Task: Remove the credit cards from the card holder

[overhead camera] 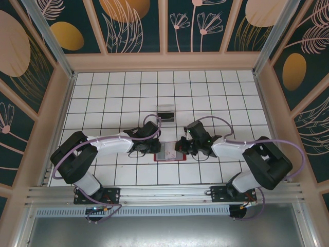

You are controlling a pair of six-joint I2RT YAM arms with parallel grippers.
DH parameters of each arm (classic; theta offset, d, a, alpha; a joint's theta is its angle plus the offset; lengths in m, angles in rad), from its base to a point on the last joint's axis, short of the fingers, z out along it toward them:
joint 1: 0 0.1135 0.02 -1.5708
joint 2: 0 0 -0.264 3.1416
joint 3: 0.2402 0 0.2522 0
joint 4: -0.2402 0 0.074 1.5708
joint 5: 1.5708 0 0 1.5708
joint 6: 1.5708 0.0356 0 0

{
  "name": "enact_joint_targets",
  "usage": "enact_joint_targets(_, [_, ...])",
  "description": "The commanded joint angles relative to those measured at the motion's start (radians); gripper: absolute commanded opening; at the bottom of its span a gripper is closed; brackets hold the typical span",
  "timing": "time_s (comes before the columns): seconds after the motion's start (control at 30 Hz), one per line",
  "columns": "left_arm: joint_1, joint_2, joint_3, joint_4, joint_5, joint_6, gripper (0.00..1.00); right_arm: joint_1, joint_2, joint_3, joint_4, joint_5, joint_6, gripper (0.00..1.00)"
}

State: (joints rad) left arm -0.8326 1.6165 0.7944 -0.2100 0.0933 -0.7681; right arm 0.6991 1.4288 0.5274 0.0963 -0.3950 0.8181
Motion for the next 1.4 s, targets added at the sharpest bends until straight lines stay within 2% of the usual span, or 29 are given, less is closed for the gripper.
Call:
enact_joint_targets(0.0, [-0.007,0.011,-0.018,-0.073,-0.004,-0.002,0.21,-0.009,-0.058,-0.015,-0.066,0.028,-0.021,0.00])
enact_joint_targets(0.37, [-0.007,-0.046,-0.007,-0.037,0.027,-0.003,0.22,-0.022,-0.177,0.024,-0.150,0.059,-0.082,0.00])
enact_joint_targets(0.6, [-0.007,-0.097,0.002,-0.048,-0.001,-0.005,0.23,-0.029,-0.170,0.126,-0.240,0.113,-0.267,0.00])
enact_joint_targets(0.83, [-0.007,-0.139,-0.010,-0.061,-0.042,-0.009,0.25,-0.030,-0.126,0.251,-0.301,0.175,-0.616,0.00])
enact_joint_targets(0.93, [-0.007,-0.151,-0.027,-0.057,-0.054,-0.018,0.26,-0.029,-0.097,0.288,-0.323,0.162,-0.840,0.00])
enact_joint_targets(1.03, [-0.007,-0.158,-0.047,-0.049,-0.064,-0.030,0.26,-0.031,-0.060,0.340,-0.354,0.217,-1.037,0.00])
enact_joint_targets(1.23, [-0.006,-0.163,-0.081,-0.037,-0.062,-0.043,0.26,-0.042,0.085,0.524,-0.498,0.248,-1.432,0.00])
enact_joint_targets(1.37, [-0.007,-0.180,-0.099,-0.038,-0.072,-0.054,0.25,-0.063,0.214,0.698,-0.643,0.242,-1.602,0.00])
